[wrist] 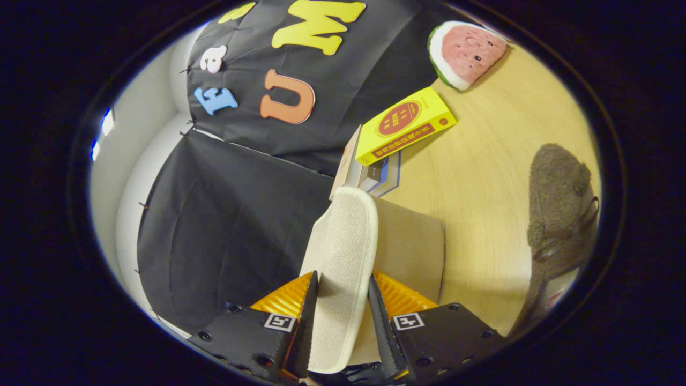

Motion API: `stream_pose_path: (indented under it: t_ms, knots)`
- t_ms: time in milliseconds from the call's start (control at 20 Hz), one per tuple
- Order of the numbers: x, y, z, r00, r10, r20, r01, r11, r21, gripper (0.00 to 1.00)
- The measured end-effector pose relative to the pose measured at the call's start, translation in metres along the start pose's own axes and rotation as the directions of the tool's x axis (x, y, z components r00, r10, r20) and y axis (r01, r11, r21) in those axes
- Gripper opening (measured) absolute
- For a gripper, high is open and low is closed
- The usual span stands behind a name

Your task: Open the storage box then place both shoes into the box .Put the left shoe in first, then the right shoe, with the right side of both shoes facing outward in a uniform manner.

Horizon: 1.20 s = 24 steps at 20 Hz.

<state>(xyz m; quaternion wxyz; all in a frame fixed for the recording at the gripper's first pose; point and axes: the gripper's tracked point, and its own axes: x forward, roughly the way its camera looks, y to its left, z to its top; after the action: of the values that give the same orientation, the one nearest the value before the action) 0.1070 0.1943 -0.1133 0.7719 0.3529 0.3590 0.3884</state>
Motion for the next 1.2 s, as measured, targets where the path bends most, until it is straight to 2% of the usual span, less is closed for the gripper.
stream_pose_path:
  t_ms: [50, 200, 350, 450, 550, 850, 1200]
  knots:
    - [-0.001, 0.000, 0.000, 1.000, -0.025, 0.000, 0.025, 0.999, -0.027, 0.45]
    - [-0.001, 0.011, -0.003, 1.000, -0.029, 0.006, 0.029, 0.999, -0.038, 0.28]
    - [-0.007, 0.017, -0.005, 0.994, -0.113, 0.009, 0.113, 0.988, -0.105, 0.11]
    - [-0.021, 0.028, -0.012, 0.990, -0.140, 0.033, 0.143, 0.984, -0.111, 0.10]
    - [-0.016, 0.042, -0.001, 0.989, -0.145, 0.031, 0.148, 0.982, -0.122, 0.02]
    - [-0.018, 0.121, 0.004, 0.993, -0.100, 0.066, 0.112, 0.974, -0.195, 0.02]
    - [0.027, 0.215, -0.004, 0.995, -0.085, 0.058, 0.099, 0.948, -0.302, 0.02]
